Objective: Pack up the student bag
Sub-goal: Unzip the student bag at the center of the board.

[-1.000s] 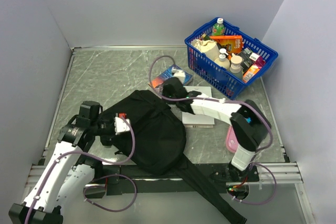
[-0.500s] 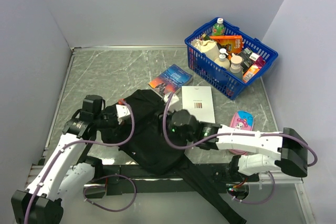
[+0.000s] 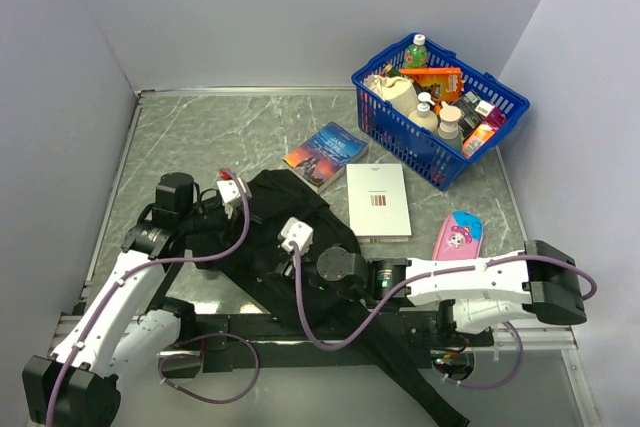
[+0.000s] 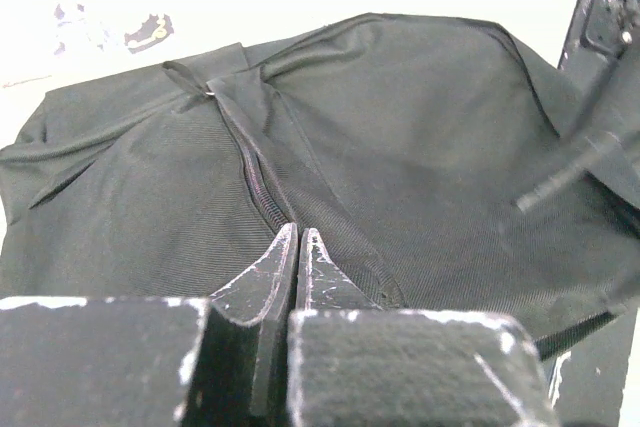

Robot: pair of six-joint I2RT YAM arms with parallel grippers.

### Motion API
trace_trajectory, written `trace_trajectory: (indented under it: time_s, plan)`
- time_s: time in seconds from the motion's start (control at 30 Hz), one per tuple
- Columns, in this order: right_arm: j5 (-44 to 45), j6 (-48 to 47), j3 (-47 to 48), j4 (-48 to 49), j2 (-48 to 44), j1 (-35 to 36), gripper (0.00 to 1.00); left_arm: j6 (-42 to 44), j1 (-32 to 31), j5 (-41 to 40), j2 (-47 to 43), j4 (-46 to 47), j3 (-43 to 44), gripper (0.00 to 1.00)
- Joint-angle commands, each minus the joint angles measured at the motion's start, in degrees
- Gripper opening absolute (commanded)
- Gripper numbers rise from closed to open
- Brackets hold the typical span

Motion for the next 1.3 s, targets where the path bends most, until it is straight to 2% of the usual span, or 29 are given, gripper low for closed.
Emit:
trace_trajectory:
  time_s: [0.0,0.3,0.7,0.9,1.0,1.03,1.17,1.2,1.27]
  plan:
    - [-4.39,-8.85,3.53,4.45,2.0,0.92,0.58,-5.94,-0.24,-1.96,0.41,10.18,1.11,0.01]
    - [-4.49,-13.87,9.24,7.69,11.85,1.19,0.58,-7.18,-0.33,-0.82,0.76,10.1,2.08,0.01]
    - [-2.04,-16.68,13.64,8.06,18.54,0.92,0.57,-6.57,-0.42,0.68,0.06,8.96,1.9,0.01]
    - [-0.98,-16.42,13.55,6.91,18.98,-0.04,0.53,-5.51,-0.51,0.94,-0.38,7.29,2.08,0.01]
    - [-1.59,-16.16,13.2,6.64,18.45,-0.57,0.41,-5.77,-0.59,1.21,-0.64,7.29,1.9,0.01]
    - [-1.94,-15.81,13.2,6.3,18.37,-0.66,0.31,-5.86,-0.59,1.47,-0.73,7.11,1.82,0.01]
    - [-2.82,-15.54,13.64,4.63,17.66,-0.92,0.06,-5.16,-0.59,1.29,-0.99,6.41,1.82,0.01]
    - [-3.0,-15.37,13.64,4.19,17.4,-1.01,0.01,-4.98,-0.59,1.21,-1.08,6.06,1.82,0.01]
    - [-3.61,-14.84,13.56,3.31,16.09,-0.92,0.0,-4.37,-0.59,1.29,-1.17,5.71,1.82,0.01]
